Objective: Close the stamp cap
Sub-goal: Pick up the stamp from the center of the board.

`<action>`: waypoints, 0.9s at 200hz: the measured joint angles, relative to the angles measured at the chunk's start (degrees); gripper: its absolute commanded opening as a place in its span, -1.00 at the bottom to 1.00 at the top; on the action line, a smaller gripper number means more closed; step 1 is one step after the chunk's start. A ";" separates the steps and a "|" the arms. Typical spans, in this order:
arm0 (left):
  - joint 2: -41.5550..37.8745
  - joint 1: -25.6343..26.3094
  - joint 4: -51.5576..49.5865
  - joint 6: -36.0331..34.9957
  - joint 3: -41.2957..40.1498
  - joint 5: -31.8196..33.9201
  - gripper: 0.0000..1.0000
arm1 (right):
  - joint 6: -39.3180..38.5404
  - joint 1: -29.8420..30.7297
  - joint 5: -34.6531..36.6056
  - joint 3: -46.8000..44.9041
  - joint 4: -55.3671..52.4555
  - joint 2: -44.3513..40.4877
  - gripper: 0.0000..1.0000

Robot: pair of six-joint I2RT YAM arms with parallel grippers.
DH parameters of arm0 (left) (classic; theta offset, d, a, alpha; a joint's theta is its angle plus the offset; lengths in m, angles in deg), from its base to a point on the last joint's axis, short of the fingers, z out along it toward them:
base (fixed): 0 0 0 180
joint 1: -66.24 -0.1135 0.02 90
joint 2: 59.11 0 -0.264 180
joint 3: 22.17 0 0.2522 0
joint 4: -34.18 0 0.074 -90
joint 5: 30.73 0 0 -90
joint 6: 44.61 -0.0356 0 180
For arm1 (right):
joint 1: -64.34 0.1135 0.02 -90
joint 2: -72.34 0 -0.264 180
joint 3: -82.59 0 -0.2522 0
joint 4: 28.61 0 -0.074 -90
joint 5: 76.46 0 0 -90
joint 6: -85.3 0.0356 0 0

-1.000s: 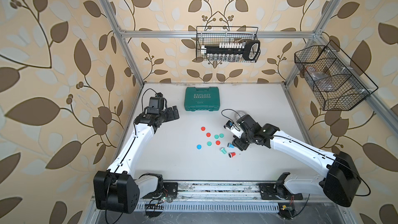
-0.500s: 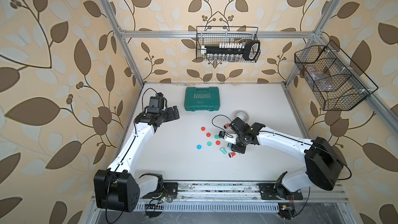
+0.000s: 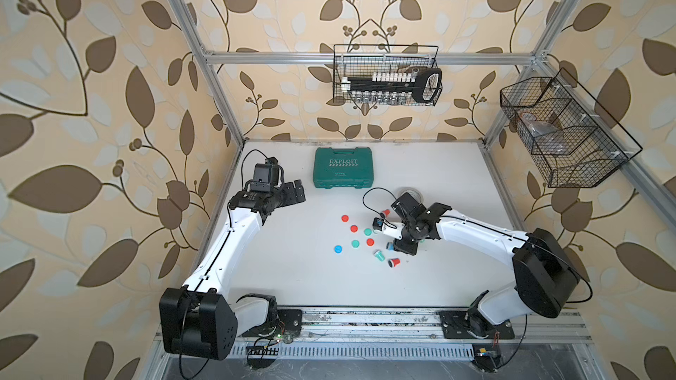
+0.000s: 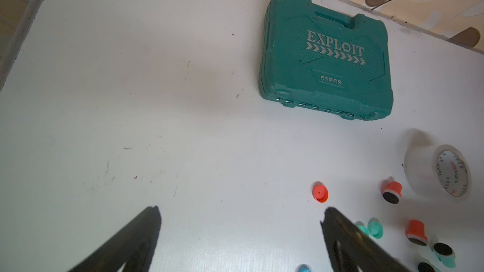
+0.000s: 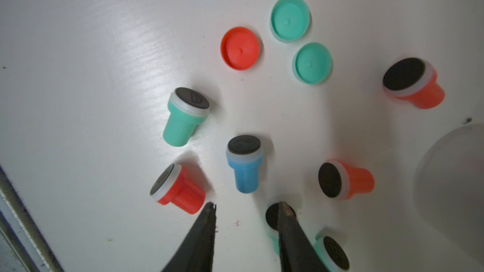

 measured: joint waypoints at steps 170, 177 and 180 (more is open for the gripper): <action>-0.44 0.00 0.00 -0.04 0.00 -1.16 0.98 | -2.80 -1.27 -2.32 1.53 2.97 4.81 -0.38; -0.44 0.00 0.00 -0.04 0.00 -1.40 0.98 | -2.93 -1.27 -2.27 1.42 2.86 4.98 -0.38; -0.44 0.00 0.00 -0.04 0.00 -1.42 0.98 | -2.97 -1.27 -2.25 1.40 2.89 5.05 -0.38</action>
